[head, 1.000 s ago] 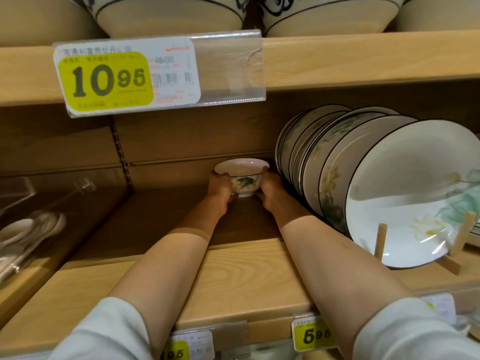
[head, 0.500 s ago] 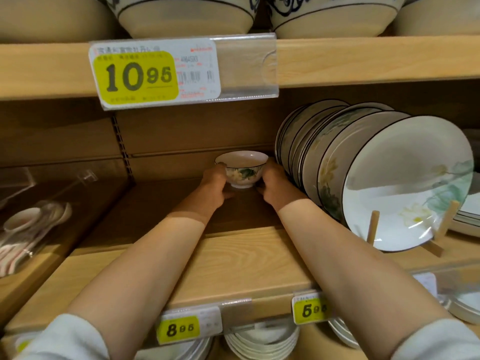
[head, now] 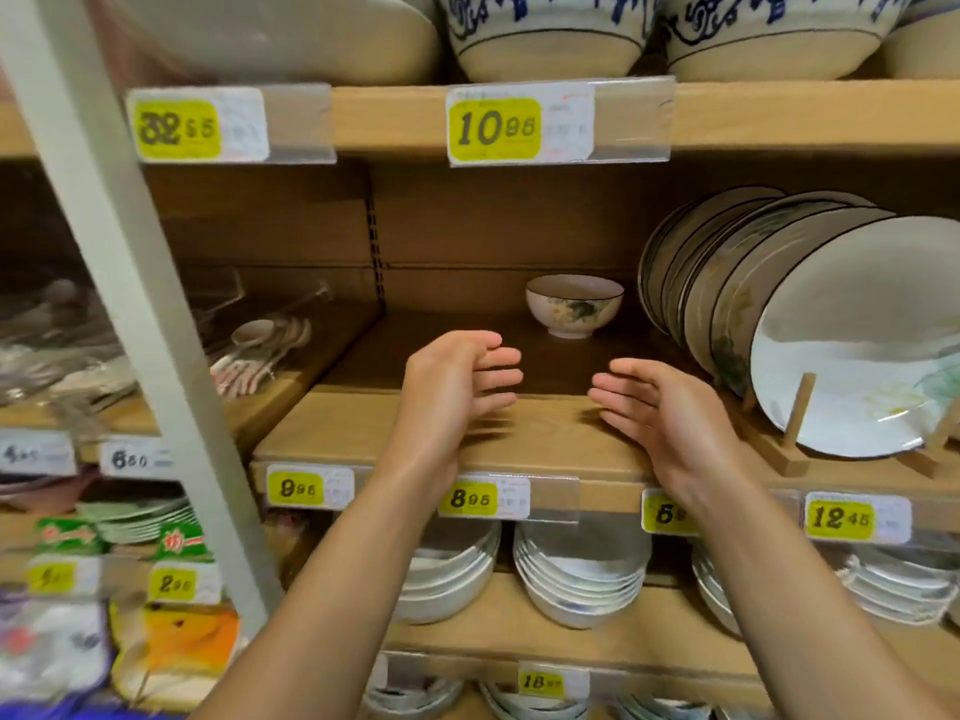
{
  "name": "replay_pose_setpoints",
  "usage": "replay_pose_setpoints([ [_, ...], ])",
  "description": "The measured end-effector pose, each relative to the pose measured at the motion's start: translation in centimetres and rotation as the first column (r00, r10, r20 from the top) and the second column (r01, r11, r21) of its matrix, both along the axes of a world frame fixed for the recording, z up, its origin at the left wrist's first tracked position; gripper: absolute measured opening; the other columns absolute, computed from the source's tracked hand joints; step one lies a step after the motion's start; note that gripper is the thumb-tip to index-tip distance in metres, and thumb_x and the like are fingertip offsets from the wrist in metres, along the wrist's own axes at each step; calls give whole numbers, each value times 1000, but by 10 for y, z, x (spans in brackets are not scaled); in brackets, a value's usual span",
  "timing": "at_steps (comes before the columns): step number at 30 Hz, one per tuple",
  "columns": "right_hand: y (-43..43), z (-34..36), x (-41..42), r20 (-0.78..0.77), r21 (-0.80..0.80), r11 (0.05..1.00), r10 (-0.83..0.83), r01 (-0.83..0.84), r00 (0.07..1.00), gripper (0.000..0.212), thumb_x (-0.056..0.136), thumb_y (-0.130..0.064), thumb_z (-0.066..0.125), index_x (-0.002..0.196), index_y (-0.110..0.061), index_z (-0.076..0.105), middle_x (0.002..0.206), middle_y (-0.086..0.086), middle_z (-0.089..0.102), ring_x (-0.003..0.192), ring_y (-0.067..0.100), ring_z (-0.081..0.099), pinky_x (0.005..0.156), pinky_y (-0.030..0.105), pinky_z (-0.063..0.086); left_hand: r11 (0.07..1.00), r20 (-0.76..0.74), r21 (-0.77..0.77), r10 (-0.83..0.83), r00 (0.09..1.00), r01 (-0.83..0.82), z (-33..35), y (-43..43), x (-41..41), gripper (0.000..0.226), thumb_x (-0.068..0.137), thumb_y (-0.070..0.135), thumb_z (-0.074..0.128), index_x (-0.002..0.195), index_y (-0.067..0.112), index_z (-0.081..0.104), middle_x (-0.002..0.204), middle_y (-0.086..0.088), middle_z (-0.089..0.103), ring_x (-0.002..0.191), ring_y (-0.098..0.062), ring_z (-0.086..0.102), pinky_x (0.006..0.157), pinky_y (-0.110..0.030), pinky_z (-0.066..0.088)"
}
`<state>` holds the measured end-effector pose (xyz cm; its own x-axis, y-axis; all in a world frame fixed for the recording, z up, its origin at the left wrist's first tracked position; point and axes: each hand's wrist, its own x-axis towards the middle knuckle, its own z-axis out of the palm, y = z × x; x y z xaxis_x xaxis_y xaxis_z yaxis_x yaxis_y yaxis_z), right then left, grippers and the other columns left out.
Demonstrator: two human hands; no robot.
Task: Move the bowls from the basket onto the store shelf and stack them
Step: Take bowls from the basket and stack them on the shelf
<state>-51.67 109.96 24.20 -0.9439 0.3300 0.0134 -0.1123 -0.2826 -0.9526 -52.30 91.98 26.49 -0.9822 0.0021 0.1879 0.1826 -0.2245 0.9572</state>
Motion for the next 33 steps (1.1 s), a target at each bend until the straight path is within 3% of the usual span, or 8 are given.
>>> replay_pose_setpoints([
  [2, -3, -6, 11, -31, -48, 998, 29, -31, 999, 20, 95, -18, 50, 105, -12, 66, 92, 8, 76, 90, 19, 73, 82, 34, 56, 998, -16, -34, 53, 998, -53, -6, -8, 26, 26, 96, 11, 41, 104, 12, 66, 93, -5, 76, 86, -16, 73, 75, -32, 61],
  [6, -27, -19, 37, -68, -58, 966, 249, -253, 966, 19, 96, -15, 46, 98, -9, 64, 85, 8, 76, 85, 19, 73, 73, 28, 56, 976, -11, -29, 214, 977, -214, -26, -34, 85, 26, 96, 4, 40, 96, 12, 66, 88, -6, 76, 80, -19, 72, 73, -32, 59],
  [11, -86, -57, 70, -19, -89, 846, 527, -526, 850, 28, 101, -9, 36, 92, -6, 62, 78, 9, 74, 75, 20, 73, 72, 27, 59, 906, 85, -24, 422, 903, -422, -58, -83, 166, 27, 96, -1, 39, 93, 7, 64, 80, -7, 75, 69, -16, 69, 63, -25, 57],
  [19, -213, -110, 121, 148, -68, 668, 741, -741, 655, 23, 98, -7, 42, 92, -5, 64, 80, 15, 73, 66, 20, 71, 64, 27, 58, 739, 180, -97, 672, 718, -667, -98, -195, 263, 26, 95, 0, 39, 97, 5, 64, 87, -11, 75, 71, -19, 69, 65, -28, 56],
  [22, -264, -128, 133, 193, -10, 614, 776, -789, 601, 17, 94, -9, 50, 90, -6, 67, 83, 16, 72, 68, 21, 70, 70, 32, 55, 673, 211, -128, 736, 643, -728, -112, -247, 288, 27, 95, 1, 38, 98, 3, 65, 89, -12, 75, 70, -19, 69, 64, -29, 58],
  [26, -332, -154, 145, 254, 47, 612, 757, -790, 602, 17, 93, -10, 52, 87, -10, 67, 76, 12, 73, 66, 19, 70, 66, 30, 55, 624, 238, -148, 775, 585, -767, -129, -318, 310, 27, 93, -2, 37, 100, -1, 63, 85, -13, 74, 64, -18, 68, 61, -30, 58],
  [30, -393, -184, 154, 352, 113, 619, 706, -777, 614, 14, 92, -14, 54, 90, -11, 68, 80, 11, 75, 70, 20, 71, 62, 30, 55, 613, 297, -191, 781, 550, -767, -154, -386, 322, 28, 94, -1, 36, 103, -3, 62, 88, -18, 70, 66, -21, 64, 75, -46, 57],
  [33, -432, -205, 156, 418, 123, 621, 675, -774, 608, 11, 90, -16, 57, 90, -11, 67, 78, 10, 74, 71, 20, 71, 64, 31, 55, 617, 360, -249, 775, 519, -747, -181, -431, 323, 25, 95, 1, 37, 97, 2, 61, 86, -13, 67, 64, -19, 62, 60, -33, 51],
])
